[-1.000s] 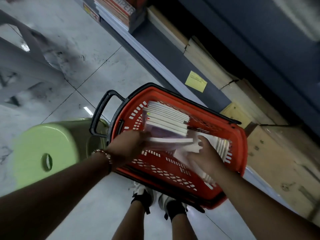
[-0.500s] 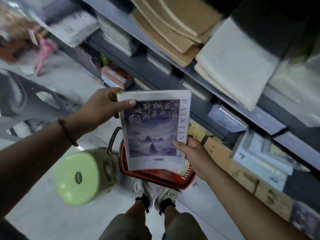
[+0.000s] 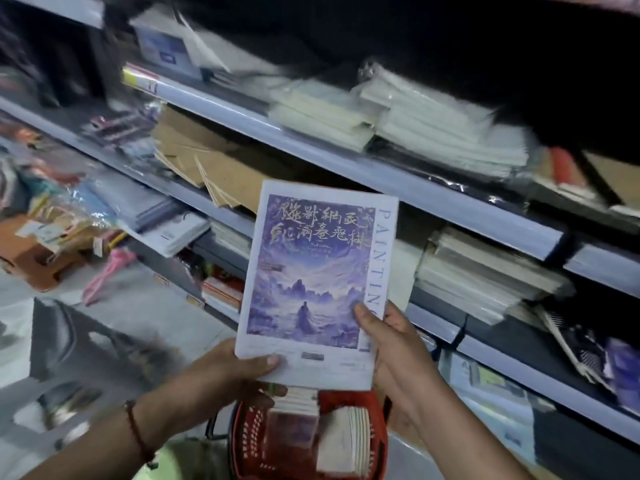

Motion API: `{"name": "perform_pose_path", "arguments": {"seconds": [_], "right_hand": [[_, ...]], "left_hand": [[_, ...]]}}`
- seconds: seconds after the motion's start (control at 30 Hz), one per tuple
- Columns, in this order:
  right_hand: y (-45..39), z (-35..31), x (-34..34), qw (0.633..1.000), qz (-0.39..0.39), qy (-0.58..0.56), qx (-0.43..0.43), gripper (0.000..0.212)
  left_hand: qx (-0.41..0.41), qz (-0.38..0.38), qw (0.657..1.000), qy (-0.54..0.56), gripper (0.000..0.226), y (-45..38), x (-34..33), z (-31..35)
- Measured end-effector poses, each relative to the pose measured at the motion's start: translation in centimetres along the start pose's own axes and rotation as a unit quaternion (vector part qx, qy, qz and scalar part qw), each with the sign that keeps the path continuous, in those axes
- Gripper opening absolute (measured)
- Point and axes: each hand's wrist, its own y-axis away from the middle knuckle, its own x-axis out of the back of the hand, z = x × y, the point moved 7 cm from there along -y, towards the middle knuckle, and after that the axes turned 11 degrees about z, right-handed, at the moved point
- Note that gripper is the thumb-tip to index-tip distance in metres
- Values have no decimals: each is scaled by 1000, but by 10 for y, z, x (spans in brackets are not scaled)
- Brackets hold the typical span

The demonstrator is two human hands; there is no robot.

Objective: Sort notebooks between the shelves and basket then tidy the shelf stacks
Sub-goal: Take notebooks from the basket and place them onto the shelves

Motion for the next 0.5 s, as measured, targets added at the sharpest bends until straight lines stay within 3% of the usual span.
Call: {"name": "perform_pose_path", "arguments": {"seconds": [0.13,0.27,0.4,0.5], "right_hand": [[22,-32,7,999,-23,17,29,25],[52,-55,10,994,-58,58,75,24],[77,-83,20,990,-49,78,103,20],[98,-109,25,991,-44,67,110,22]], "left_hand": [[-59,53,997,26,57,22,-18,28],[-108,97,988,60,62,46,-36,58],[-144,118,980,70,83,74,-59,81],[-174,113,975,83,68,91,-72,103]]}}
